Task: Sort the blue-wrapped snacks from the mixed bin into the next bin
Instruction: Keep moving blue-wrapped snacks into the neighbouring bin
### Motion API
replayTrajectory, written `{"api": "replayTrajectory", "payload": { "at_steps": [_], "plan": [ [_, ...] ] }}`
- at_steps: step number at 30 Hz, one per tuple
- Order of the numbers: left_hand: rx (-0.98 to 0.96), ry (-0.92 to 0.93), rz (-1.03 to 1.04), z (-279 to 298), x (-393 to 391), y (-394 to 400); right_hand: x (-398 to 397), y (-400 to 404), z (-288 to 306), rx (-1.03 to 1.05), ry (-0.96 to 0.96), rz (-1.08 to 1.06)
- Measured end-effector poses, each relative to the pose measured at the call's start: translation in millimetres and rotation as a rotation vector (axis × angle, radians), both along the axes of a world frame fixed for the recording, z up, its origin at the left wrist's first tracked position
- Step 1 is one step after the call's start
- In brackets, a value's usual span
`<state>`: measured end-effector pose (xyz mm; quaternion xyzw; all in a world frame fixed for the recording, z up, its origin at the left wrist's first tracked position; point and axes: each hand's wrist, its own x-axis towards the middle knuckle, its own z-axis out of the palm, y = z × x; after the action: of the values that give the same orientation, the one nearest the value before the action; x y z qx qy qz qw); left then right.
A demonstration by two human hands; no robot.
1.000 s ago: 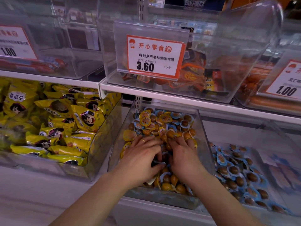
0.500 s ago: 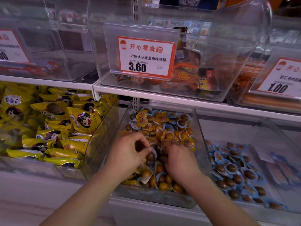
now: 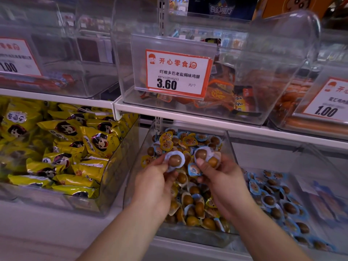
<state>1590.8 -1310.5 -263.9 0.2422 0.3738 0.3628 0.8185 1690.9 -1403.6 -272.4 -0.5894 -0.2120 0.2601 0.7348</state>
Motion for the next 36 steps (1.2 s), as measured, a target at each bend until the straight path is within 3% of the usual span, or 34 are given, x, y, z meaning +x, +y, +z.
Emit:
{"api": "replayTrajectory", "payload": {
  "at_steps": [4,7,11,14,17,19,21,23,25,27,31,33,36],
  "plan": [
    [-0.236,-0.169,-0.118,4.0,5.8,-9.8,-27.5,13.2,-8.3,-0.133,-0.532,-0.065],
    [-0.268,-0.198,-0.167,1.4,2.1,-4.7,-34.8,15.0,-14.6,-0.299,-0.912,-0.016],
    [-0.118,-0.057,-0.167,-3.3,4.6,1.7,-25.9,9.7,-11.8,-0.345,-1.048,0.008],
    [-0.067,0.0,-0.115,-2.7,4.1,10.3,-13.0,3.4,-1.4,-0.31,-0.846,-0.1],
    [-0.028,-0.032,-0.112,-1.0,1.9,12.4,1.7,-2.7,3.3,-0.558,-0.934,-0.096],
    [0.097,-0.004,-0.088,-1.9,4.8,7.0,0.4,-7.4,4.0,-0.607,-0.839,-0.085],
    [0.385,0.122,-0.021,-5.7,7.7,-4.9,-13.9,-11.1,11.1,-0.386,-0.406,-0.115],
    [0.861,0.261,0.038,-7.9,8.7,-21.7,-29.8,-9.5,18.5,-0.069,0.212,0.046],
    [1.351,0.352,0.005,-9.6,10.1,-38.3,-37.0,-12.0,24.5,0.102,0.556,0.199],
    [1.714,0.534,-0.038,-13.8,12.0,-48.3,-30.9,-19.5,30.3,0.117,0.616,0.214],
    [1.967,0.887,-0.21,-12.0,13.7,-54.8,-7.3,-41.3,36.0,0.101,0.556,0.128],
    [2.041,0.871,-0.278,-15.3,14.5,-59.8,6.1,-49.8,31.0,0.108,0.466,0.051],
    [1.986,0.599,-0.392,-22.0,14.4,-58.0,32.1,-72.6,34.2,0.03,0.26,-0.023]
  ]
}}
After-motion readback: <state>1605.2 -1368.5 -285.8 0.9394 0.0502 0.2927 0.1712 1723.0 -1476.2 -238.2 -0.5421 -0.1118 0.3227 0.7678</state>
